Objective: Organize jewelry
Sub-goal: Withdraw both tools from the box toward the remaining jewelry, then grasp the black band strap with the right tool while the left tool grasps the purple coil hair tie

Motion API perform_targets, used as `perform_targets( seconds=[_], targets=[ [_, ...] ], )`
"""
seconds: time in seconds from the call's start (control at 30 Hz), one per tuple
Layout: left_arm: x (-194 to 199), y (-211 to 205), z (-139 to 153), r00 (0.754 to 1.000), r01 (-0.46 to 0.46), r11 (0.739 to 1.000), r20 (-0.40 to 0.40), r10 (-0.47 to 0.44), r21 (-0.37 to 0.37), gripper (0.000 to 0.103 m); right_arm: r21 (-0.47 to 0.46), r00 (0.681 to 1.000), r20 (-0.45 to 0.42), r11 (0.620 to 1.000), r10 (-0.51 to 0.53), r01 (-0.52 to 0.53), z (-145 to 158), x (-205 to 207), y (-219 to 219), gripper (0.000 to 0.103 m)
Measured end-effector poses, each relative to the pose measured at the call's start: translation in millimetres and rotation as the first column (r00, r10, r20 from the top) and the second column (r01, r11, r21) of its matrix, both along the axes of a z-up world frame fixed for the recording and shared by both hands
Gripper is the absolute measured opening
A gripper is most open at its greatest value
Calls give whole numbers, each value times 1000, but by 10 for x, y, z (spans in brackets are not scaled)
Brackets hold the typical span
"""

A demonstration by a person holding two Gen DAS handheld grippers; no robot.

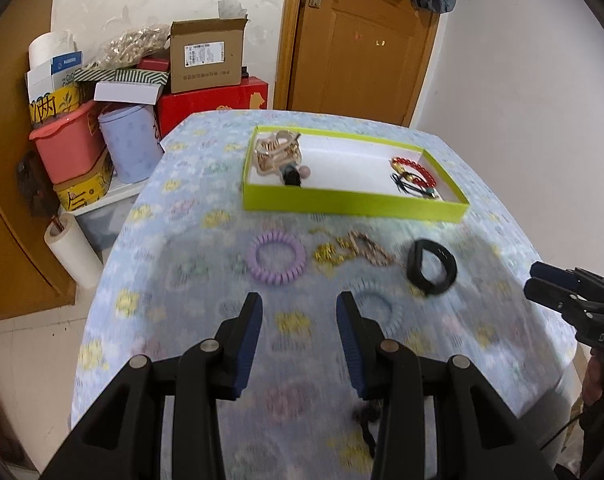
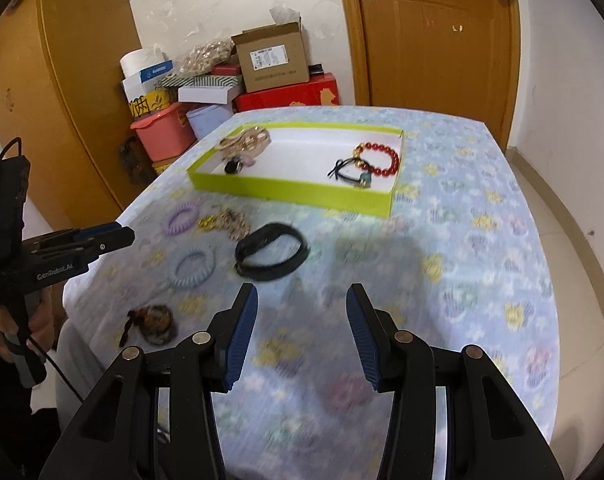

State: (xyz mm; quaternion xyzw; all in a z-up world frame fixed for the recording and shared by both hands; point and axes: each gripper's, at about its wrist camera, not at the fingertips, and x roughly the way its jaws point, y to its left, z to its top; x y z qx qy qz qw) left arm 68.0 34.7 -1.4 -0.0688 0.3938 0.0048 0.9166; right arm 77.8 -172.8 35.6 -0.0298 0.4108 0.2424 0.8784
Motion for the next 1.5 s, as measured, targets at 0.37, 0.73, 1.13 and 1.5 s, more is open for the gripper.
perform_targets(
  seconds=[0.37, 0.73, 1.13, 1.5],
  targets=[
    [-88, 10, -21, 1000, -13, 1000, 3, 13, -15, 40, 18, 999, -38, 1000, -10, 11, -72, -61, 33, 47],
    [14, 77, -105, 1000, -28, 999, -15, 27, -31, 40, 22, 998, -64, 1000, -8, 10, -124, 39, 117, 47],
    [309, 294, -228, 994, -99, 993, -43, 96, -71, 40, 51, 990, -129, 997, -57, 64, -282, 369, 344, 42],
    [701, 290, -424, 987, -127, 991, -102, 122, -40, 35, 17, 982, -160, 994, -102, 106, -441, 633, 495, 30]
  ],
)
